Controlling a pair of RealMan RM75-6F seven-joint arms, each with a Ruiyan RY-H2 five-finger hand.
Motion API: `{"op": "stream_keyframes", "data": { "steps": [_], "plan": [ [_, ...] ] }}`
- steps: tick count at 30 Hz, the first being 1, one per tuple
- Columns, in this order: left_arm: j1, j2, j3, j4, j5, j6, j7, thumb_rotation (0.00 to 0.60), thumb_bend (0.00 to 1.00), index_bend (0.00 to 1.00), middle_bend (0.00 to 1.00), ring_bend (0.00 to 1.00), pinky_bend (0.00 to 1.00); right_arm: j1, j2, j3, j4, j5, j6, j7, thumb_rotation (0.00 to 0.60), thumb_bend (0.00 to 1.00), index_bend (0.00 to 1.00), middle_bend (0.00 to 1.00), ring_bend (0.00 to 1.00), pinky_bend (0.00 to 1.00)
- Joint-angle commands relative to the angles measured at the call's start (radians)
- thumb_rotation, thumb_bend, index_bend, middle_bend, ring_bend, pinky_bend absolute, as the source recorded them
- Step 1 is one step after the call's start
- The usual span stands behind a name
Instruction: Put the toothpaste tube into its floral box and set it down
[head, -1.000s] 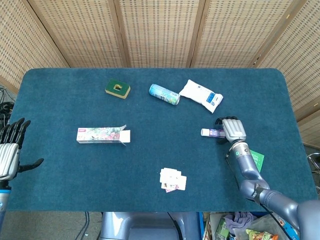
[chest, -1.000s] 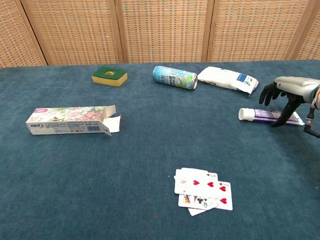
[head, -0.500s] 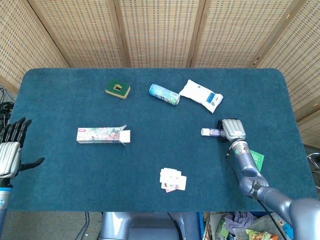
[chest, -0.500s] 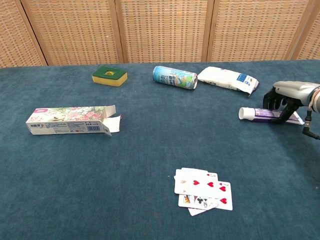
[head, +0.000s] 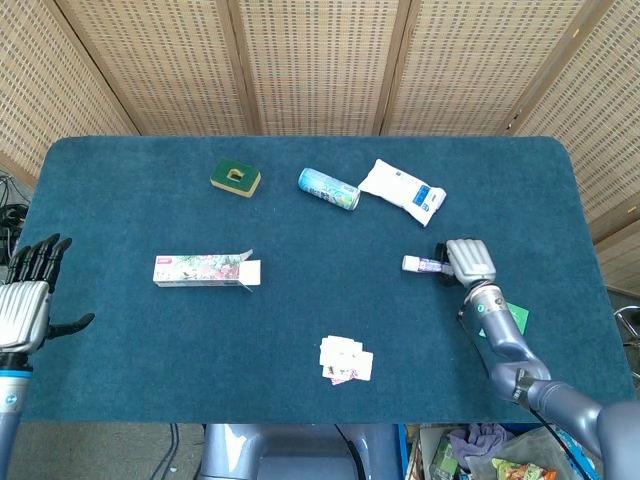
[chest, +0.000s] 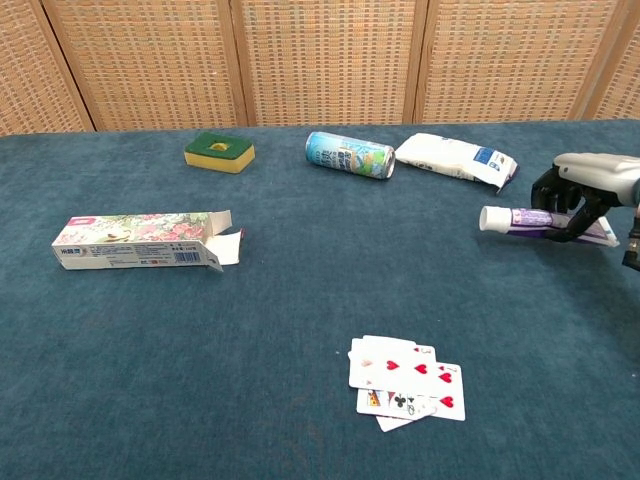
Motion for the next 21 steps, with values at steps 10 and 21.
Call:
{"op": "stream_keyframes", "data": {
  "steps": [10,21],
  "plan": [
    [-0.216,-0.048,-0.053,0.18,-0.013,-0.289,-0.026,0.6,0.03,0.0,0.0,0.0,0.0,-0.116,0.222,-0.044,-0.314,-0.147,0.233,0.006,0.6,0.49,0.59,0.58,0.44,0.34],
    [-0.372,-0.36,-0.007,0.63,0.06,-0.479,-0.228,0.6,0.03,0.0,0.0,0.0,0.01,-0.195,0.326,-0.072,-0.495,-0.15,0.355,-0.14,0.6,0.49,0.59,0.58,0.44,0.34]
  ]
}}
